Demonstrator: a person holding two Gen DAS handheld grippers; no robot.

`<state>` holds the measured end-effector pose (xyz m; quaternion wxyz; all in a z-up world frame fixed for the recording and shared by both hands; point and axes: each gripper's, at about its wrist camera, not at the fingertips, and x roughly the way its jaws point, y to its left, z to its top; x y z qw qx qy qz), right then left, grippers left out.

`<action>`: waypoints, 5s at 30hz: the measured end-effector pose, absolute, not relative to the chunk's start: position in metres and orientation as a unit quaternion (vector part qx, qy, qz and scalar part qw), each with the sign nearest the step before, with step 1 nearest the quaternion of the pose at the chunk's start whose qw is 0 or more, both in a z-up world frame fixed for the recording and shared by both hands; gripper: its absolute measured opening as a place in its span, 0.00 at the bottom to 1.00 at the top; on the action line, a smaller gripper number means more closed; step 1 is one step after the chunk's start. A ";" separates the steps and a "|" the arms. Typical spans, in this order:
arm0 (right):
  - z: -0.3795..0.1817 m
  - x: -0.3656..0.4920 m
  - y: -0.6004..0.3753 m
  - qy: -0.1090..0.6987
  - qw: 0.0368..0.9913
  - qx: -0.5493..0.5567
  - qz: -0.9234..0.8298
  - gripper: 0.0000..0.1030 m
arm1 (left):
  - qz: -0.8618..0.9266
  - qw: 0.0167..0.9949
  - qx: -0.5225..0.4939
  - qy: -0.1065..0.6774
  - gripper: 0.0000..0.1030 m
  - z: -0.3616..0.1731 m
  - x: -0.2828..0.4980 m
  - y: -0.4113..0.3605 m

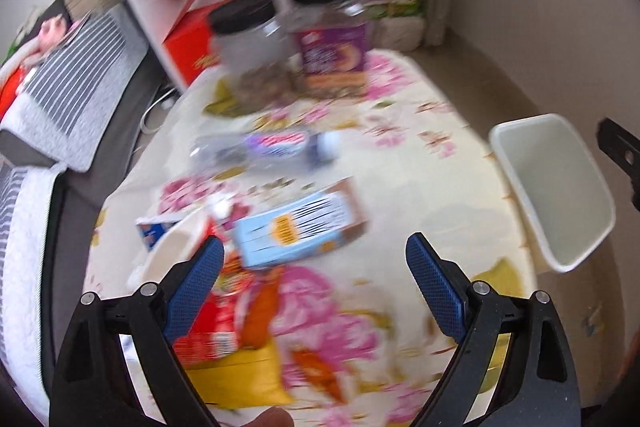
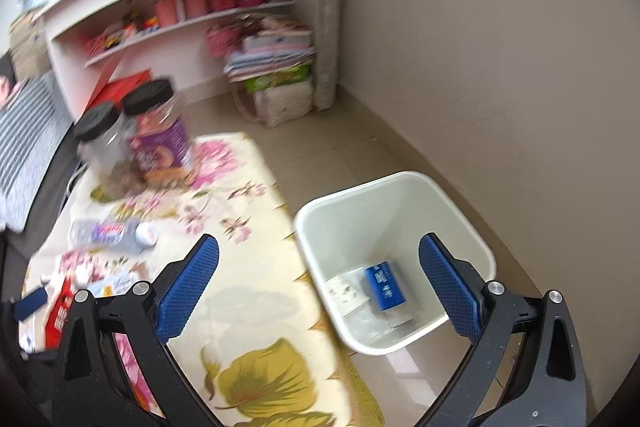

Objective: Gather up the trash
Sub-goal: 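Return to the table and grasp the red noodle cup with the left tool, then grasp the blue milk carton with the right tool, then drop the milk carton into the wastebasket by opening the right tool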

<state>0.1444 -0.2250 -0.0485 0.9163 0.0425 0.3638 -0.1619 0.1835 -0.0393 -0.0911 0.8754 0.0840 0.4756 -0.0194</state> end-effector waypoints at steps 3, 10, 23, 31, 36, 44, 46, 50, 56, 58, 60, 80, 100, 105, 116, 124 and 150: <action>-0.058 0.152 -0.207 0.384 0.912 0.035 -0.142 0.93 | 0.003 0.864 0.080 0.497 0.87 -0.100 0.193 -0.008; -0.080 0.169 -0.171 0.423 0.898 0.033 -0.116 0.93 | 0.042 0.826 0.064 0.559 0.87 -0.132 0.216 0.061; -0.112 0.195 -0.116 0.479 0.875 -0.008 -0.069 0.93 | -0.030 0.811 0.086 0.577 0.29 -0.151 0.209 0.069; -0.129 0.212 -0.093 0.523 0.850 0.052 -0.046 0.93 | -0.016 0.868 0.080 0.489 0.28 -0.097 0.184 0.091; -0.122 0.211 -0.055 0.475 0.875 -0.093 0.002 0.93 | -0.011 0.883 0.060 0.465 0.28 -0.073 0.181 0.114; -0.158 0.221 -0.022 0.451 0.823 -0.317 0.136 0.93 | -0.006 0.880 0.022 0.474 0.28 -0.071 0.183 0.142; -0.172 0.226 -0.012 0.465 0.791 -0.362 0.168 0.93 | -0.005 0.879 0.015 0.476 0.28 -0.072 0.183 0.144; -0.189 0.241 -0.002 0.474 0.763 -0.396 0.187 0.92 | -0.003 0.877 0.002 0.481 0.28 -0.074 0.189 0.146; -0.184 0.259 -0.003 0.491 0.775 -0.345 0.200 0.75 | -0.004 0.873 0.000 0.487 0.28 -0.080 0.196 0.144; -0.183 0.263 -0.004 0.489 0.785 -0.331 0.188 0.63 | -0.003 0.873 0.001 0.488 0.28 -0.081 0.197 0.143; -0.178 0.268 -0.010 0.493 0.797 -0.301 0.174 0.52 | -0.002 0.873 -0.001 0.488 0.28 -0.081 0.198 0.143; -0.095 0.232 -0.035 0.456 0.880 -0.042 0.124 0.24 | 0.043 0.888 -0.047 0.456 0.28 -0.069 0.191 0.163; -0.056 0.185 -0.092 0.378 0.921 0.038 0.087 0.25 | 0.059 0.912 -0.070 0.399 0.29 -0.048 0.174 0.118; -0.059 0.183 -0.119 0.383 0.920 0.046 0.068 0.25 | 0.042 0.915 -0.064 0.397 0.29 -0.045 0.179 0.088; -0.056 0.175 -0.172 0.378 0.922 0.074 0.035 0.25 | 0.009 0.920 -0.042 0.389 0.29 -0.044 0.181 0.033; -0.056 0.168 -0.206 0.374 0.923 0.085 0.012 0.25 | -0.010 0.921 -0.033 0.387 0.29 -0.044 0.180 0.002; -0.069 0.155 -0.387 0.380 0.900 0.133 -0.165 0.32 | -0.115 0.914 0.027 0.388 0.29 -0.050 0.173 -0.146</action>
